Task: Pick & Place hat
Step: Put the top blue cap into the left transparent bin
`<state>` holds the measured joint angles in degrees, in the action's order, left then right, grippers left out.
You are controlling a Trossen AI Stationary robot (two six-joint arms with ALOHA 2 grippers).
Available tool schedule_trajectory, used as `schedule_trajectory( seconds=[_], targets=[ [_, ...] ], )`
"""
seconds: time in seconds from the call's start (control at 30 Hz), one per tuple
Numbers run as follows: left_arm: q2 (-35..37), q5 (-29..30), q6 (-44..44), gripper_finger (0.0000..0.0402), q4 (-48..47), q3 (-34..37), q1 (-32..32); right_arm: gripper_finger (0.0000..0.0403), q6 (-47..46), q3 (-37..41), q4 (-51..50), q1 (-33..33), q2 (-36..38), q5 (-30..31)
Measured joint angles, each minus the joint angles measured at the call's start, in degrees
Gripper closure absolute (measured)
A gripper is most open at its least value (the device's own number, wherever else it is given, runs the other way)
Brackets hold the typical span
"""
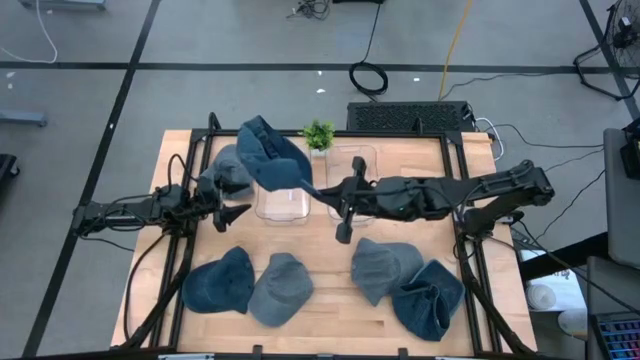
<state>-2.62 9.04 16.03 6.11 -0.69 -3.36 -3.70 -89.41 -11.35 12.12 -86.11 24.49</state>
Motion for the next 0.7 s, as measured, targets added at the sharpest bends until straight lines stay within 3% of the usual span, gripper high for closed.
schedule_trajectory(
  seconds=[0.17, 0.47, 0.7],
  targets=[
    [0.0, 0.0, 1.5, 0.0023, 0.1, 0.0, 0.0, 0.0403, 1.2, 0.0, 0.0, -0.5, 0.0, -0.4],
    [0.0, -0.1, 17.0, 0.0023, 0.3, 0.0, 0.0, 0.0403, -0.7, 0.0, 0.0, -0.5, 0.0, -0.5],
    [0.0, -1.5, 17.2, 0.0023, 1.4, 0.0, 0.0, 0.0403, -0.7, 0.0, 0.0, -0.5, 0.0, -0.5]
  ],
)
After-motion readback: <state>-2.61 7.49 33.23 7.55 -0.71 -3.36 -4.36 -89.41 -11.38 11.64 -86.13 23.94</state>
